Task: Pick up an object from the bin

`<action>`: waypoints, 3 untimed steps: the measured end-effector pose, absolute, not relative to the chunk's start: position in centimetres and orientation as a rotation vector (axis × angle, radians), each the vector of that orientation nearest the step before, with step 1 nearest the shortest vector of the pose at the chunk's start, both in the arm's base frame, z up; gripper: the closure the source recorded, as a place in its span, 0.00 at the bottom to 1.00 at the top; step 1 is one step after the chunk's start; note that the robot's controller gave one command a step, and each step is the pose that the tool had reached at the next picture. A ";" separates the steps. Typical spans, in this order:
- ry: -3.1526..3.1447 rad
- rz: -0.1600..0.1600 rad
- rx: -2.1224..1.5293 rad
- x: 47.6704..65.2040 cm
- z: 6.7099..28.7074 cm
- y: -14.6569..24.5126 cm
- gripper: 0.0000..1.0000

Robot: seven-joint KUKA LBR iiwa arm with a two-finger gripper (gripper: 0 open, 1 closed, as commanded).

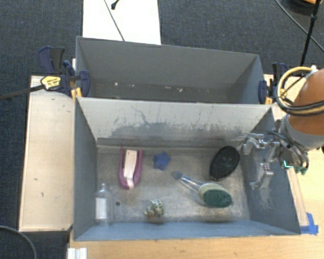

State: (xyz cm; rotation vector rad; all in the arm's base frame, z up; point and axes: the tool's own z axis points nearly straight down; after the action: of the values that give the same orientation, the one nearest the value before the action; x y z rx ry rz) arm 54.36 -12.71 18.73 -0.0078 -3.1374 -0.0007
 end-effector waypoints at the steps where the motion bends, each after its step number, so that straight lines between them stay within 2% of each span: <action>1: -3.109 0.003 0.463 56.7 7.6 -5.5 0.00; 2: -3.101 0.002 0.556 50.0 7.3 -3.9 0.00; 3: -2.992 0.011 1.017 48.7 7.4 0.2 0.00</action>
Offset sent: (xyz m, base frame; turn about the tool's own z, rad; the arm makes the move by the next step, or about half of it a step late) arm 0.0221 0.0729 -0.1128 -0.2992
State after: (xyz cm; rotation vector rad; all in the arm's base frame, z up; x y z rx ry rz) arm 48.71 0.22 7.41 1.0172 -2.9921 0.0114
